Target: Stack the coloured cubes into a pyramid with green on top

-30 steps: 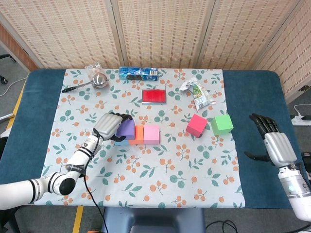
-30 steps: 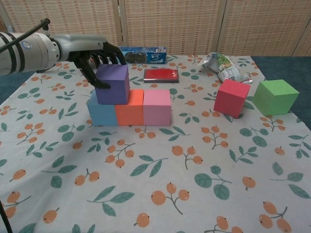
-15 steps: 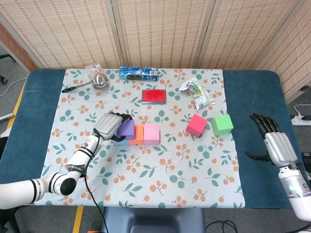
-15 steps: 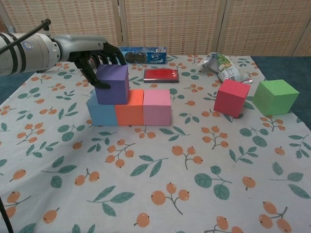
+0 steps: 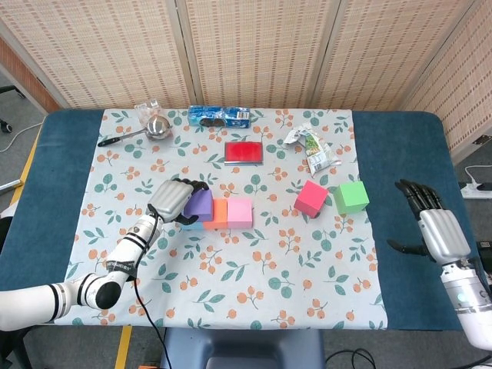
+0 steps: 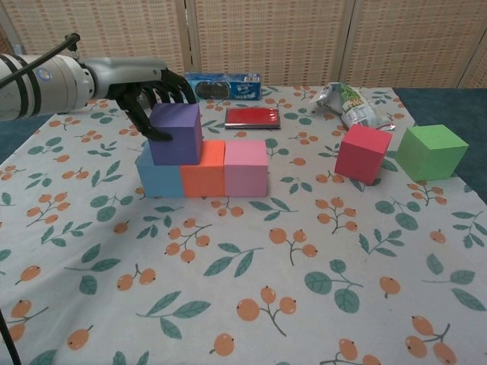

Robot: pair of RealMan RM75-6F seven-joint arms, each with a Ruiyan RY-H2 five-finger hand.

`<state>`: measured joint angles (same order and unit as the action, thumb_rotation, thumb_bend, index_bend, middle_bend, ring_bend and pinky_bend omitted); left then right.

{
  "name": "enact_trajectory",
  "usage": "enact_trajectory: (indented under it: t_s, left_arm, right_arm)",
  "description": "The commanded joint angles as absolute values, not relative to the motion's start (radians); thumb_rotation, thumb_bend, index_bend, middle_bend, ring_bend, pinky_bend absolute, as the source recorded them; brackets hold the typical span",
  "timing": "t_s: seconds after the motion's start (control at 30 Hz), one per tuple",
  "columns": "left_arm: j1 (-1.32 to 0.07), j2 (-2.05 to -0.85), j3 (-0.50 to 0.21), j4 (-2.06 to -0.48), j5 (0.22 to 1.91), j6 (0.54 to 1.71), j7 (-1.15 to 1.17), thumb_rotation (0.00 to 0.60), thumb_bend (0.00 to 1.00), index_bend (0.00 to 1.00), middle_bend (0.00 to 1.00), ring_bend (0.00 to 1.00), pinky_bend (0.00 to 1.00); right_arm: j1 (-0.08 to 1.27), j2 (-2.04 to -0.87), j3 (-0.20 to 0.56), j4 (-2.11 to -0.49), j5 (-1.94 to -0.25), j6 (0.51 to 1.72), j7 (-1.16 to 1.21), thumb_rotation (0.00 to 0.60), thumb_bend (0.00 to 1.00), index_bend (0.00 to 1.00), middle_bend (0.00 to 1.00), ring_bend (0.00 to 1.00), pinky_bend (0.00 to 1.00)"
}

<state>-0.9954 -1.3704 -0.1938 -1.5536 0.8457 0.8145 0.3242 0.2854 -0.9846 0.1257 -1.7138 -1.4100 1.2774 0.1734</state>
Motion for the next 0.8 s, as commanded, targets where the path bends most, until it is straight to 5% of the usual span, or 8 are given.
enact_trajectory:
  t_s: [0.03,0.8]
  left_arm:
    - [-0.996,-1.37,-0.192,-1.554,0.847,0.815,0.326,0.6,0.32,0.24,0.28,0.24,0.29]
    - [-0.998,-1.374,-0.187,-1.568,0.836,0.836,0.342,0.6,0.32,0.2,0.22,0.21,0.28]
  right_arm:
    - [0.284,-0.985,0.126,-1.713,-1.411,1.279,0.175,0.6,0.02,0.0,0.03,0.0,0.0]
    - [0.278,-0.982,0.13,-1.712,-1.413,1.279,0.185,0.6,0.02,0.0,0.03,0.0,0.0]
